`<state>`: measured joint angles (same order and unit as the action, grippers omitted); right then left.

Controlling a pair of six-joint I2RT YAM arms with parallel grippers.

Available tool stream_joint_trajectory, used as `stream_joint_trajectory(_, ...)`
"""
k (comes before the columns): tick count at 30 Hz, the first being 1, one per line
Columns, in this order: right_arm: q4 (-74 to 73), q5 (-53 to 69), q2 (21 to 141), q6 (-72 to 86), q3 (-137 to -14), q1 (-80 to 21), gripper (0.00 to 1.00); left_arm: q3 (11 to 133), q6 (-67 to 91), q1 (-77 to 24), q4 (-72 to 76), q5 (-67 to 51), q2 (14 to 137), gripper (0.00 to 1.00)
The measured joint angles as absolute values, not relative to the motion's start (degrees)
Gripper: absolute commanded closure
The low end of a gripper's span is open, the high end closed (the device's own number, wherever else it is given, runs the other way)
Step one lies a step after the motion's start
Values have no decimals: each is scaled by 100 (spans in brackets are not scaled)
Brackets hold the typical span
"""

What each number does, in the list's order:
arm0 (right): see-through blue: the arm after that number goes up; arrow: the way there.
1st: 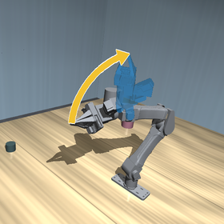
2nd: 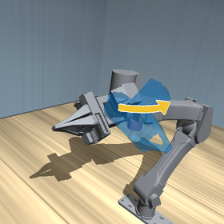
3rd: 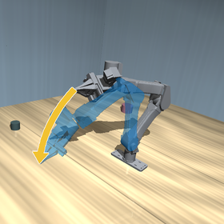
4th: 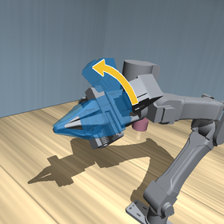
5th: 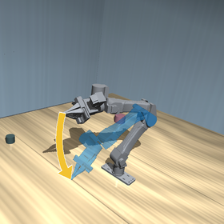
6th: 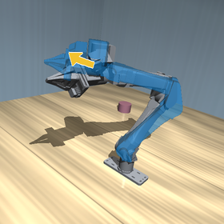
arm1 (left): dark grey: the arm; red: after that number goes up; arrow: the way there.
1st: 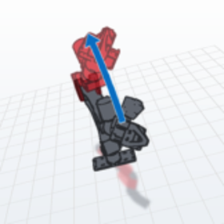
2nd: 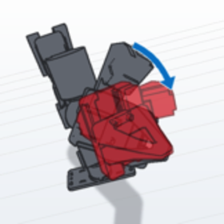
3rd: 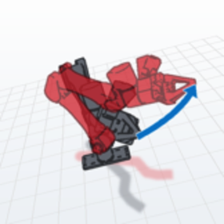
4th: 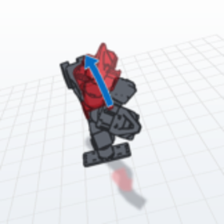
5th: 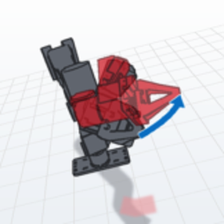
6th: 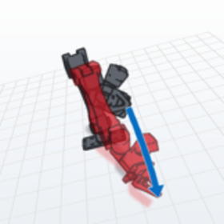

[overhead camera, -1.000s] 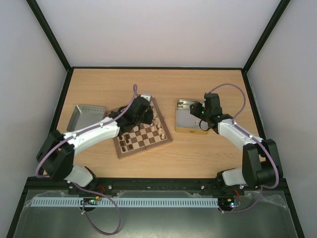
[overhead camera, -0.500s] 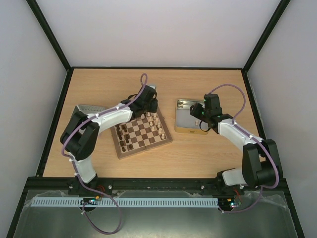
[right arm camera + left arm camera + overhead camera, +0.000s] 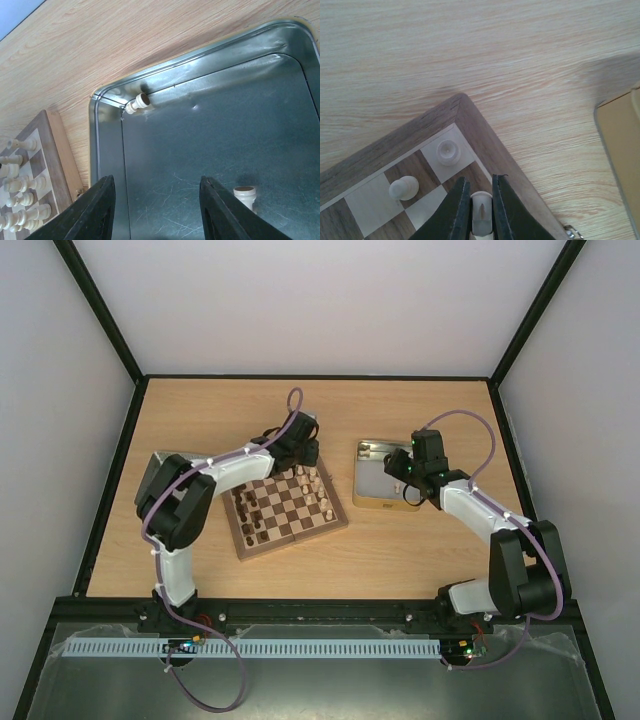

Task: Set up the chess pieces on the board
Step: Place the chess piece on the chessboard.

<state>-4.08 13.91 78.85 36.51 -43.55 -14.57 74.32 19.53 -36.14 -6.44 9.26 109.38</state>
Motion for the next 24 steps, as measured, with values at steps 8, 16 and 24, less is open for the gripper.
stream_joint_trajectory(8, -408, 1391, 7885, 3651, -4355, -1457, 55, 7432, 1938, -3597, -722, 952, 11089, 85)
stream_joint_trajectory(16, -408, 1396, 7885, 3651, -4355, -1457, 55, 7555, 1903, -3597, -718, 991, 11299, 84)
stream_joint_trajectory(24, -410, 1396, 7885, 3651, -4355, -1457, 54, 7662, 1855, -3597, -722, 1109, 11406, 83)
